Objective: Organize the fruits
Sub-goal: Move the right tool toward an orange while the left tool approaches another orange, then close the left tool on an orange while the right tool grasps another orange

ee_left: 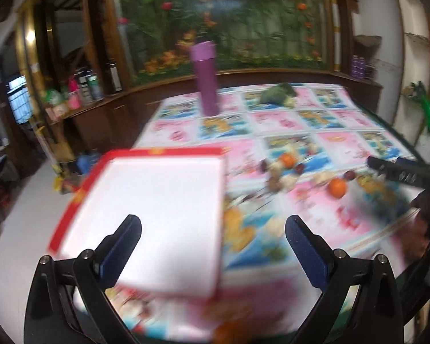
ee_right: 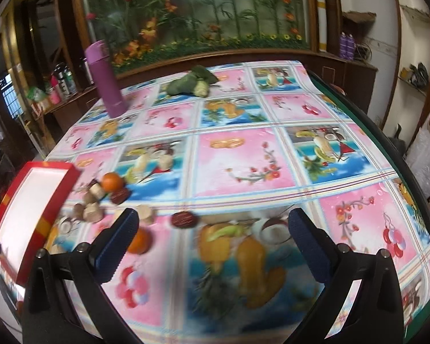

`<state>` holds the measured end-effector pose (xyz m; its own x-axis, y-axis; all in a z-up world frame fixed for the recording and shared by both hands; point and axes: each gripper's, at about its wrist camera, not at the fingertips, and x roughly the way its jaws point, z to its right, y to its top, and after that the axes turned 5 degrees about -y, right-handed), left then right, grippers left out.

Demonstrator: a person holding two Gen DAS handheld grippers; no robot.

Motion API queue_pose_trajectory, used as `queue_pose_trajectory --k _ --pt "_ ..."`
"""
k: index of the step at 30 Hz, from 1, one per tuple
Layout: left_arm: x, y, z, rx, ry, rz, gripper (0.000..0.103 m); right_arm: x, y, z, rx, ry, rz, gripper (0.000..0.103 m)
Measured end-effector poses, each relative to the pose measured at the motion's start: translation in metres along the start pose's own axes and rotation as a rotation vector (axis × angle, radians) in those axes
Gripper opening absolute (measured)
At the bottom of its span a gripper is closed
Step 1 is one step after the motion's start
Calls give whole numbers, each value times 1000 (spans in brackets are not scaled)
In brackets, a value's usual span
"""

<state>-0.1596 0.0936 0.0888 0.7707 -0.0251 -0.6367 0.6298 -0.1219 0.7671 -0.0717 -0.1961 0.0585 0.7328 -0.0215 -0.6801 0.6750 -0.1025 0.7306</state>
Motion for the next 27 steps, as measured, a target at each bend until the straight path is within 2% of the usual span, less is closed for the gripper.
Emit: queue_pose_trajectory --k 5,8,15,19,27 --pt "-10 -50 -32 -80 53 -92 101 -19 -8 -19 -42 35 2 103" --pt "-12 -70 -30 -80 31 -141 101 -27 -10 -27 -67 16 35 103" --pt "-6 -71 -23 -87 -34 -147 101 -36 -17 -46 -98 61 16 103" --pt "-3 -75 -19 -83 -54 -157 101 -43 -20 -56 -138 57 29 103" --pt "-1 -77 -21 -100 -56 -172 100 -39 -23 -58 -125 68 5 103"
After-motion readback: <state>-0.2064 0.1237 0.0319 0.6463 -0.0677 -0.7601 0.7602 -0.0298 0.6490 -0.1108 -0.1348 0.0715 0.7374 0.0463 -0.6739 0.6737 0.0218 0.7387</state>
